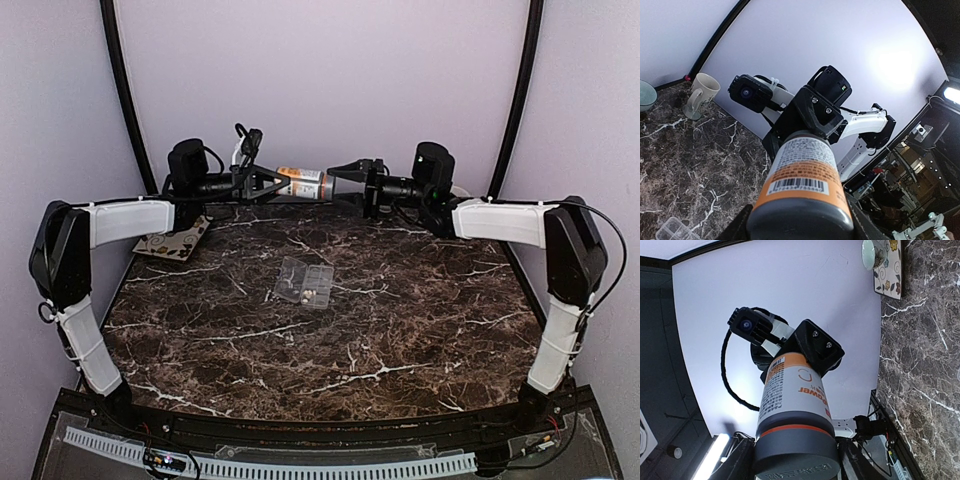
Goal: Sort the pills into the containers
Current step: Screw the lid of the pill bottle onto the pill bottle.
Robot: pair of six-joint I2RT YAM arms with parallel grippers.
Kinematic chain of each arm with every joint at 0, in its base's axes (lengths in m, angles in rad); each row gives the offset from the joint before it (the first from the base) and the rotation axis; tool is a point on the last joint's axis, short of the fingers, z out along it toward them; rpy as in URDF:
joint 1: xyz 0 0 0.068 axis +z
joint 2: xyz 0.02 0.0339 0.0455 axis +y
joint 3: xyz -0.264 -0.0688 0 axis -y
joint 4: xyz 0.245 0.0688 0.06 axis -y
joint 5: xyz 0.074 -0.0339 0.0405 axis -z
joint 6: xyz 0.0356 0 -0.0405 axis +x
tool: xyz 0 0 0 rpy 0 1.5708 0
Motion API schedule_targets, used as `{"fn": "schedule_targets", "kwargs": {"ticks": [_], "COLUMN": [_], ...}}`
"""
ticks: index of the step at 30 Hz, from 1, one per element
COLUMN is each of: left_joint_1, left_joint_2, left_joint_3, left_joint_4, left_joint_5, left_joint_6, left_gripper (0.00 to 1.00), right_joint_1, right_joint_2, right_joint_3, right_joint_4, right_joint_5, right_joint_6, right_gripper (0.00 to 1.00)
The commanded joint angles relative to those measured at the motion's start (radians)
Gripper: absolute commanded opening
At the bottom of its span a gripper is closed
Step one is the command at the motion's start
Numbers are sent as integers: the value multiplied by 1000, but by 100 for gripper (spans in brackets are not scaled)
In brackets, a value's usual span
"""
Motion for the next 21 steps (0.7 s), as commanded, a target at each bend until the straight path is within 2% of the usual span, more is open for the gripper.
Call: {"fn": "schedule_targets", "kwargs": {"ticks": [1, 9, 21], "left_joint_1": [-116, -117, -116], "left_joint_2": [-41, -67, -21], "left_joint_3": [4, -44, -88], "left_joint_4": [-209, -140, 122], "left_joint_5": [-25, -57, -20], "left_joint_6": [238, 230, -18], "left_gripper": [2, 2, 1], "right_joint_1": [60, 71, 76], "right_joint_2": [17, 24, -10], "right_joint_3": [6, 0, 27], "right_joint_4": [185, 201, 42], "right_joint_5": [42, 62, 60], "right_joint_6": [143, 169, 32], "right_gripper": [42, 47, 55]}}
